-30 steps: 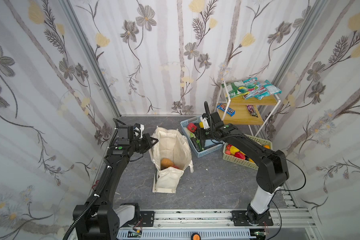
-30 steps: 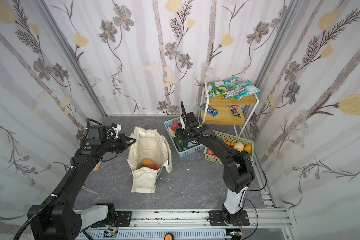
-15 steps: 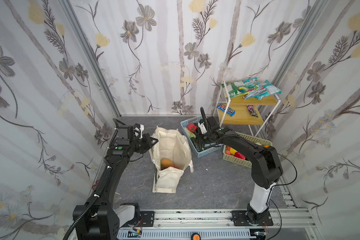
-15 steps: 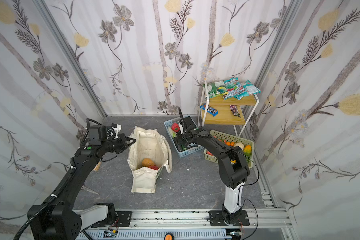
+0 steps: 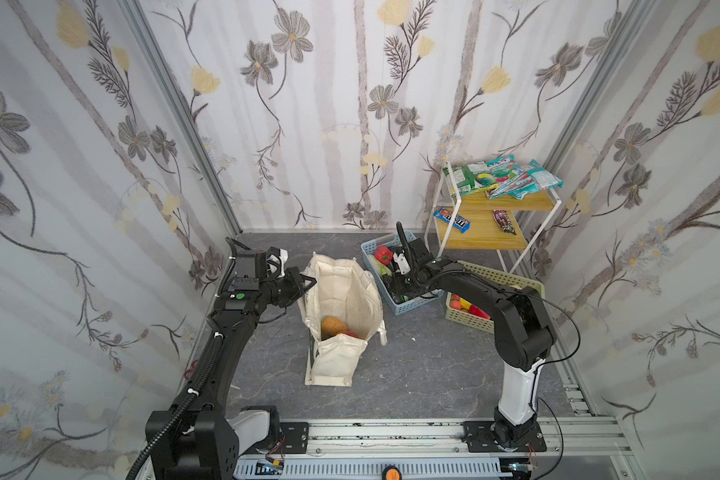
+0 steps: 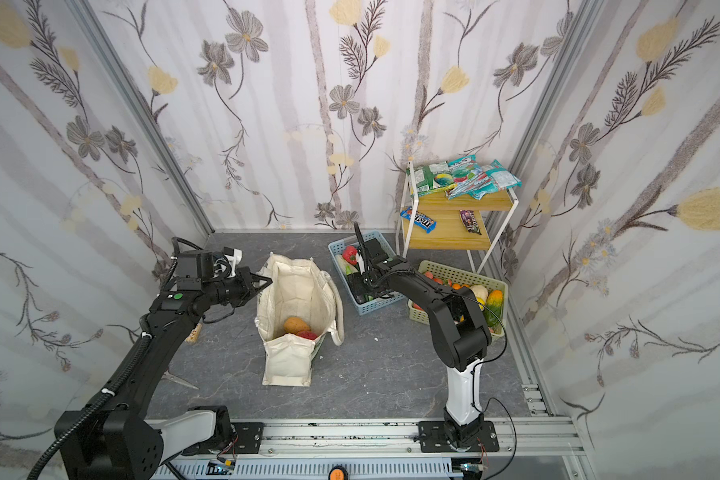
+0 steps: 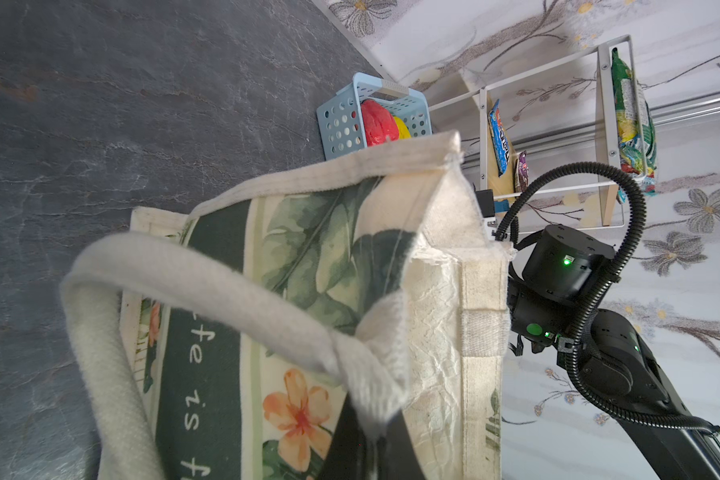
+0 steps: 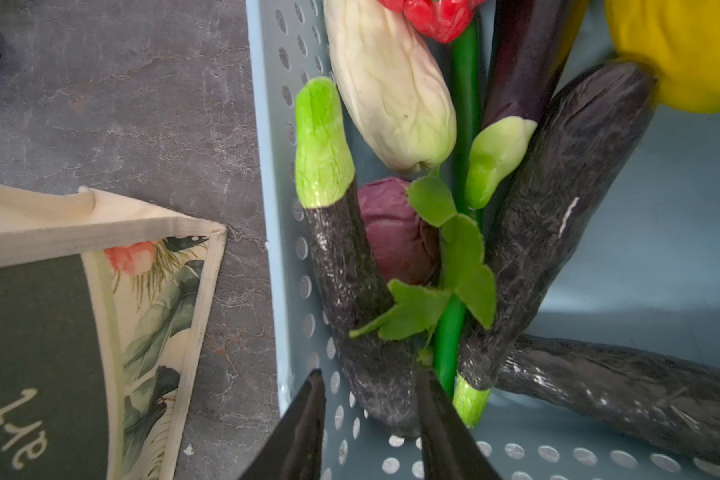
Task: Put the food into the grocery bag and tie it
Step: 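Lower the right gripper into the pale blue basket over a dark eggplant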
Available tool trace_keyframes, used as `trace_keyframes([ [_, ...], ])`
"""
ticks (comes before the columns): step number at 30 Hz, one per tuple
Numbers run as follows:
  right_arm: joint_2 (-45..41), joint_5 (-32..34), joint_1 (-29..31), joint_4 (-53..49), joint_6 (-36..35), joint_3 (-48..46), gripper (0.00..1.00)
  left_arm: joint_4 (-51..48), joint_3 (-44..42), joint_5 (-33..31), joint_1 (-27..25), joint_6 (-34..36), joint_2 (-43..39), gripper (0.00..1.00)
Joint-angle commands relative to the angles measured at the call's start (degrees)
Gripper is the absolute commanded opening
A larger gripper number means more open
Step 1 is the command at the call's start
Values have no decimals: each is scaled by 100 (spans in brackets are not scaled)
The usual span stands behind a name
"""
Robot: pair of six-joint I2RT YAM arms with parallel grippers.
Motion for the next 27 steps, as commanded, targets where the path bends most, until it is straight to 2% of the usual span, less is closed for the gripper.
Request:
trace_keyframes([
  [1,102,-49,-1,143,-66,104,39,223,-1,-26,7,-22,-37,0],
  [15,518,-14,-37,135,5,448,44,168,43,-49,7,-5,-44,0],
  [21,635,-52,-145,172,146,521,42,129,68,-66,7,4,-71,0],
  [27,676,-273,-194,239,174,528,35,99,60,-93,7,5,-112,0],
])
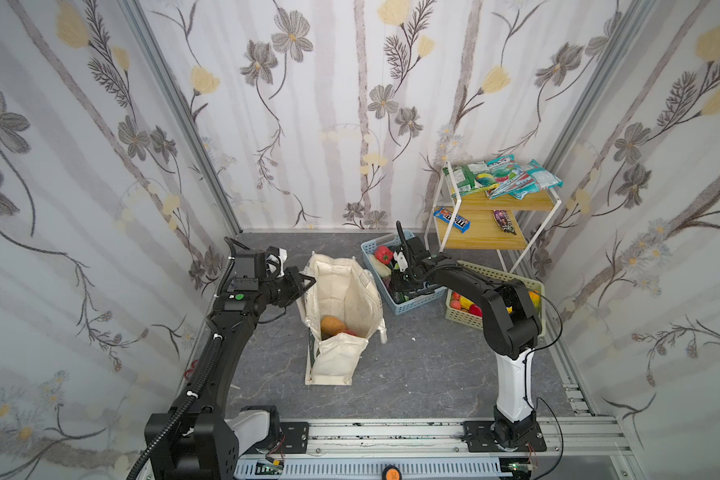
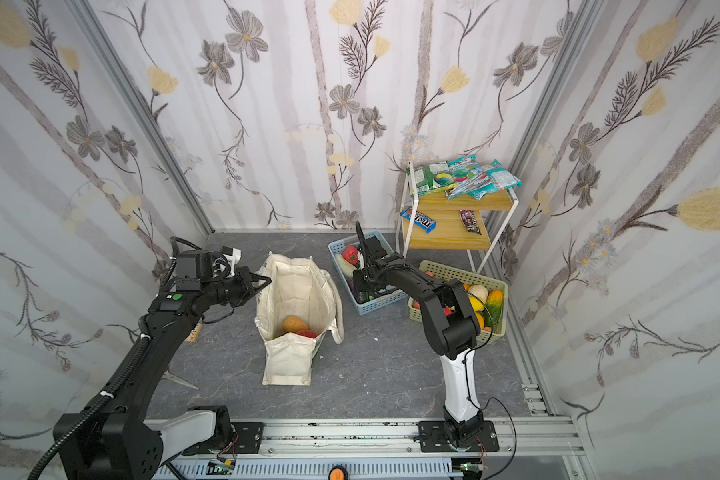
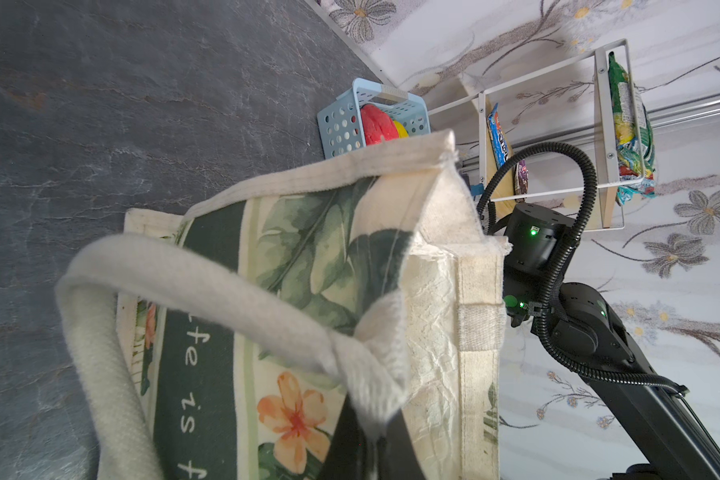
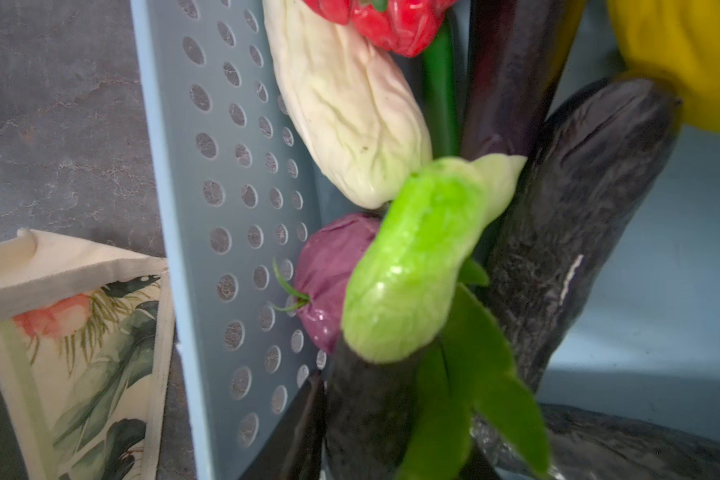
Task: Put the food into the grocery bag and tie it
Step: 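Lower the right gripper into the pale blue basket over a dark eggplant, then close the right gripper on the green-tipped dark eggplant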
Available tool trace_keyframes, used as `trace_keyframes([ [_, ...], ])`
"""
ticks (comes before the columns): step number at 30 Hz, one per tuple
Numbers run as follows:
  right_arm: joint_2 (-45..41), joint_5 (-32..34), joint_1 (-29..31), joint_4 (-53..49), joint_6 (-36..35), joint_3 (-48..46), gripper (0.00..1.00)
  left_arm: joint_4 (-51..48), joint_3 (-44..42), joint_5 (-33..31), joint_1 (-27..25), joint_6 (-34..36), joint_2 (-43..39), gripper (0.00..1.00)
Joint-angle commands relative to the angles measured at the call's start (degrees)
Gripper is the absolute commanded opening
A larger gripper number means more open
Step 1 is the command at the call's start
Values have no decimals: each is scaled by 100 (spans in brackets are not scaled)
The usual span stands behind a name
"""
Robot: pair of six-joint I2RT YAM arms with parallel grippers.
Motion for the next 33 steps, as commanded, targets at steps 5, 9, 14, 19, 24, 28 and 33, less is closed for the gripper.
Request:
trace_keyframes([
  [5,-21,-248,5,240,94,-29,30,87,36,-57,7,3,-82,0],
  [9,-151,-215,5,239,117,-72,30,77,35,-47,8,-14,-84,0],
  [14,-391,-178,-30,213,143,-89,30,87,94,-26,-2,-30,-58,0],
  [19,-588,-187,-116,164,158,-52,32,110,189,17,-7,-40,28,0],
  [24,-681,-207,-221,105,167,70,33,122,286,53,-26,-39,107,0],
  [28,-644,-213,-322,97,181,175,34,140,329,53,-46,-40,136,0],
  [33,-606,-212,-422,90,220,247,34,132,309,31,-55,-40,119,0],
])
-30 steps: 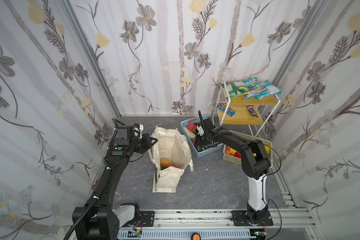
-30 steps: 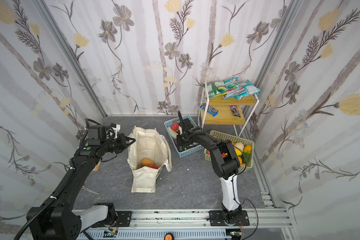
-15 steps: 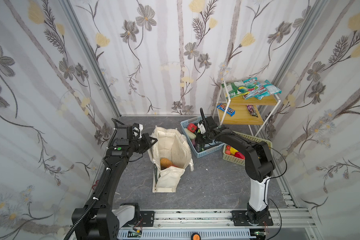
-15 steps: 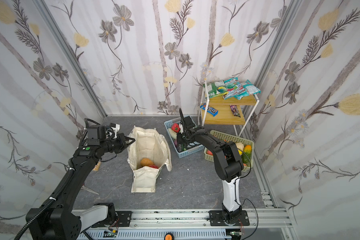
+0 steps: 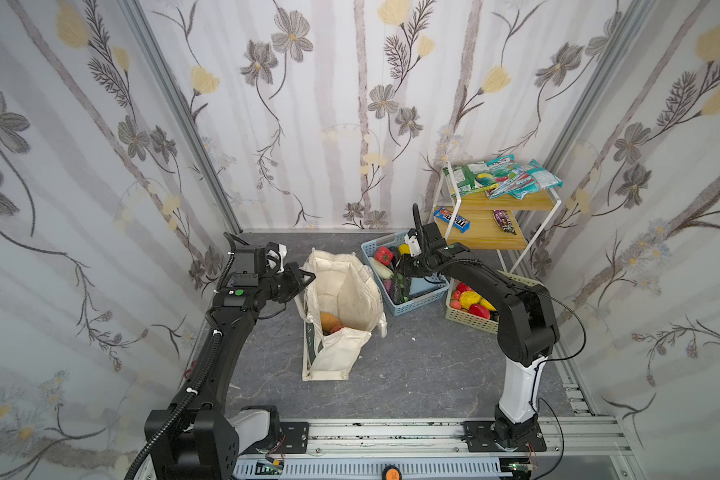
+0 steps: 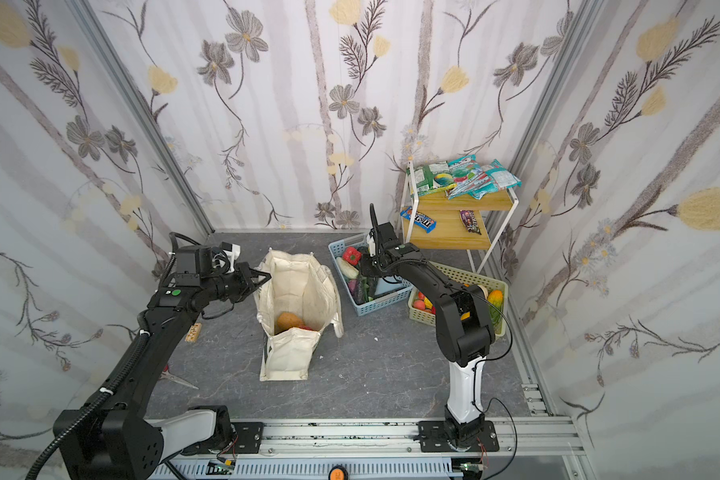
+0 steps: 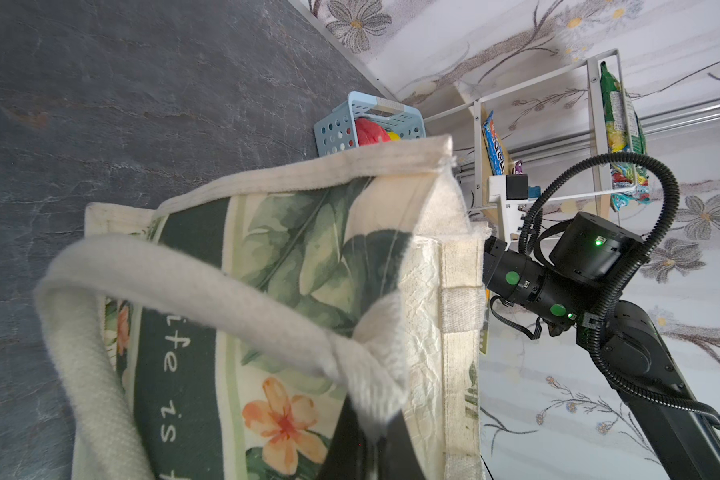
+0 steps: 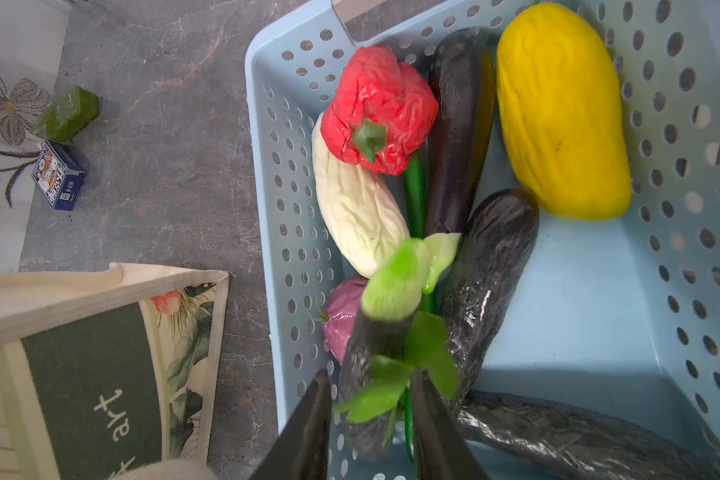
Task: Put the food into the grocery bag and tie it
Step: 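Close the right gripper on the green-tipped dark eggplant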
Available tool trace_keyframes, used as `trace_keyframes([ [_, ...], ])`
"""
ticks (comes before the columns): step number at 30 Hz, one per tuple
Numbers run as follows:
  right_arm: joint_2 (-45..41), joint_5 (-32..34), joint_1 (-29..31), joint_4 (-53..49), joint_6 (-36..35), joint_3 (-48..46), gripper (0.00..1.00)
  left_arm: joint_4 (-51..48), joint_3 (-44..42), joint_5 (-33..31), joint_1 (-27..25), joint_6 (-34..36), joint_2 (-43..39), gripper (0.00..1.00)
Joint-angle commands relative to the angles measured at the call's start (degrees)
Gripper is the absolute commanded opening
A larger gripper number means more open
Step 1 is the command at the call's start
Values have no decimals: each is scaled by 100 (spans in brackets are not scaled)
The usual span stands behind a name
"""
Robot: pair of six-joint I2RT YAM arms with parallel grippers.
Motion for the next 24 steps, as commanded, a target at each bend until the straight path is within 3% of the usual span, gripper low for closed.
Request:
trace_keyframes([
  [1,-11,-11,-45,120,64,82,34,203,37,91,0,-11,-26,0],
  [9,-95,-139,-190,24,71,202,36,238,-10,68,-26,-28,-35,0],
  [18,-818,-397,203,552,420,-997,32,284,-116,29,-54,-48,-53,0],
  [24,-650,-331,436,612,522,-1108,33,335,-85,41,-79,-67,17,0],
])
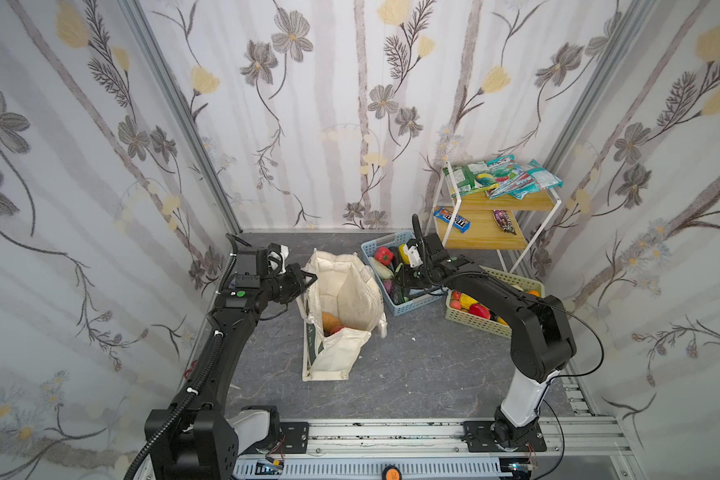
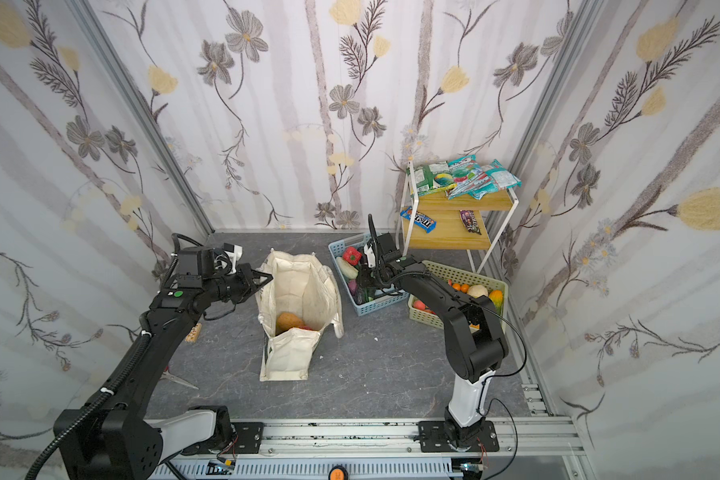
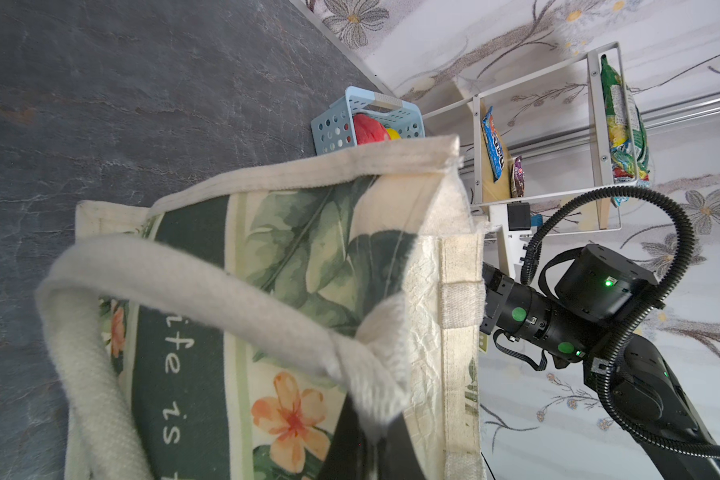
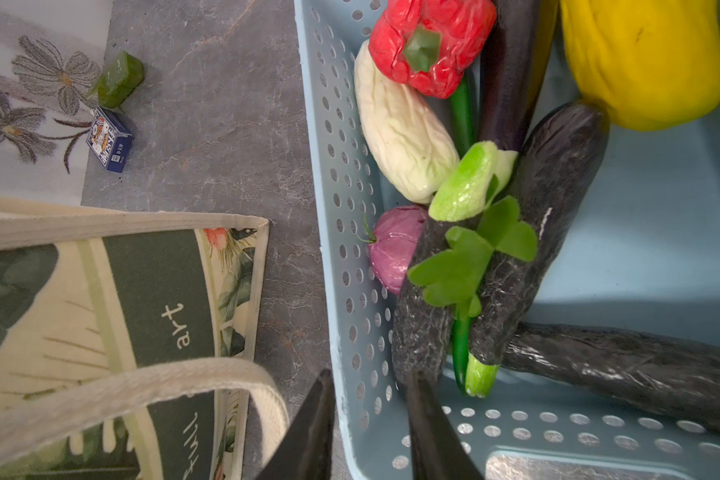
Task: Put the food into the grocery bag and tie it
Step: 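Close the right gripper on the green-tipped dark eggplant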
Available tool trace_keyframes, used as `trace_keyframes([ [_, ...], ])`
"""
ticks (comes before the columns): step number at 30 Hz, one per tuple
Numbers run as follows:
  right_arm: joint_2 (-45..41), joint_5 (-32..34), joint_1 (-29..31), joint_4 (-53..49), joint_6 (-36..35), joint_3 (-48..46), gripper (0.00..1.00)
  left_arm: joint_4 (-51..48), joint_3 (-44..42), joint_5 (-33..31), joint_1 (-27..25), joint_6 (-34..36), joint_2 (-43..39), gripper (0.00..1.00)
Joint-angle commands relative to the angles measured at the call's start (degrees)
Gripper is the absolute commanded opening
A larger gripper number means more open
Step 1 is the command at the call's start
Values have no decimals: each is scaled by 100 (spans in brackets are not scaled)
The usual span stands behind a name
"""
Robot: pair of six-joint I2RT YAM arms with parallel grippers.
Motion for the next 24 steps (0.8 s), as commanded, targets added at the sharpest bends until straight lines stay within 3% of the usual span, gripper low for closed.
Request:
trace_keyframes([
  [1,168,19,85,326,121,-42,34,192,34,60,-18,-46,33,0],
  [24,926,657,51,313,222,401,44,102,61,33,-15,13,24,0],
])
